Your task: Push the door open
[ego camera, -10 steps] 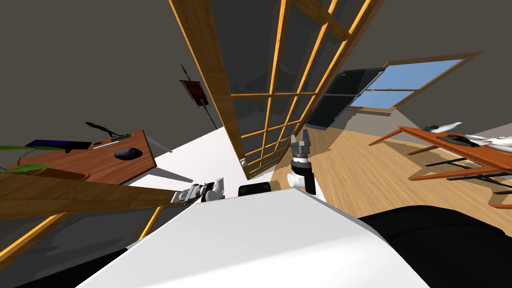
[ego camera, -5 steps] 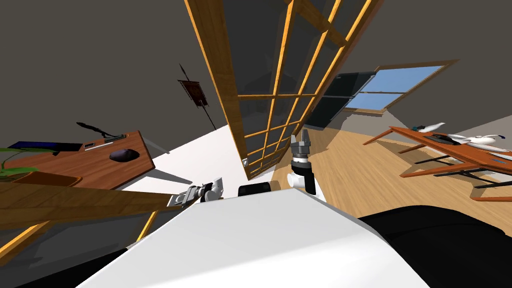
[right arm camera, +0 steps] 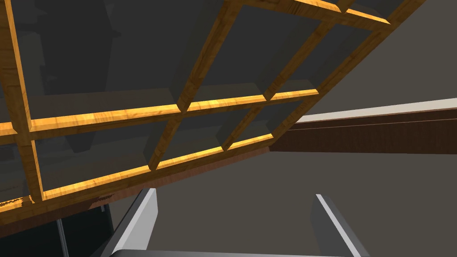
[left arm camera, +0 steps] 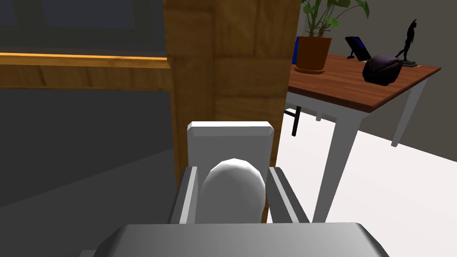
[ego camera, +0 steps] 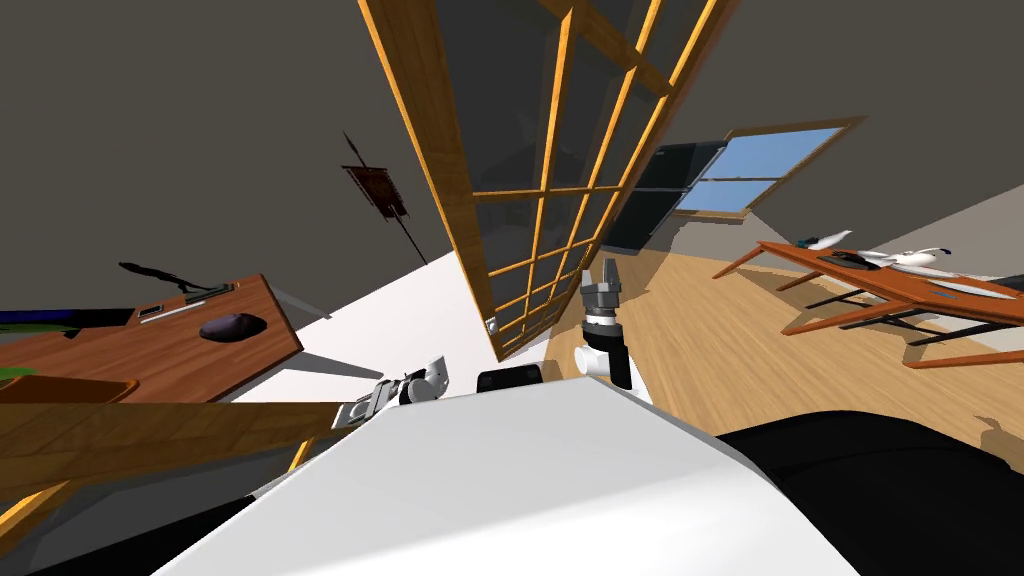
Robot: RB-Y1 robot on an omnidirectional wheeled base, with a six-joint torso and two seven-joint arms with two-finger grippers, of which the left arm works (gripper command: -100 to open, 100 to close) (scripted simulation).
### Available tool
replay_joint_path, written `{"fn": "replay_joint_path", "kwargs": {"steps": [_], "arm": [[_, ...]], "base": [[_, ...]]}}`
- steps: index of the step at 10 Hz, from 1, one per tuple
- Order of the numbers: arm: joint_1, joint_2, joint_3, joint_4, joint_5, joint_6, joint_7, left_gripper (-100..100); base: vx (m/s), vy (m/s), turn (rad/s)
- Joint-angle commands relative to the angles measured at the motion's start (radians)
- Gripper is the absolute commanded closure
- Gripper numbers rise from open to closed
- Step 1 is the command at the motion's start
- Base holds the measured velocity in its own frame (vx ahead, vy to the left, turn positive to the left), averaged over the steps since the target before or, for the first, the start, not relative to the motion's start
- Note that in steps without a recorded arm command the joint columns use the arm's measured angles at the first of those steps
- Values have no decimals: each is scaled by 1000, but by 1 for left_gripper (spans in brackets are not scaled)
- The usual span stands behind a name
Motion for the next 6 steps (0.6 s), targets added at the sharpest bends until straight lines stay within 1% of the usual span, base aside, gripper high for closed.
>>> {"fn": "replay_joint_path", "kwargs": {"steps": [1,2,3,4,5,6], "arm": [[19,-3,5,-37,3,2,-15,100],[16,-6,34,-33,32,-22,-20,100],[16,-6,34,-45,32,-22,-20,100],[16,-6,34,-36,32,-22,-20,100],[14,-11,58,-30,56,-42,-24,100],[13,-16,75,-28,72,-56,-27,100]], "base": [[6,57,7],[30,116,-165],[-4,124,-102],[-24,61,0],[-8,99,-129],[-21,173,-224]]}}
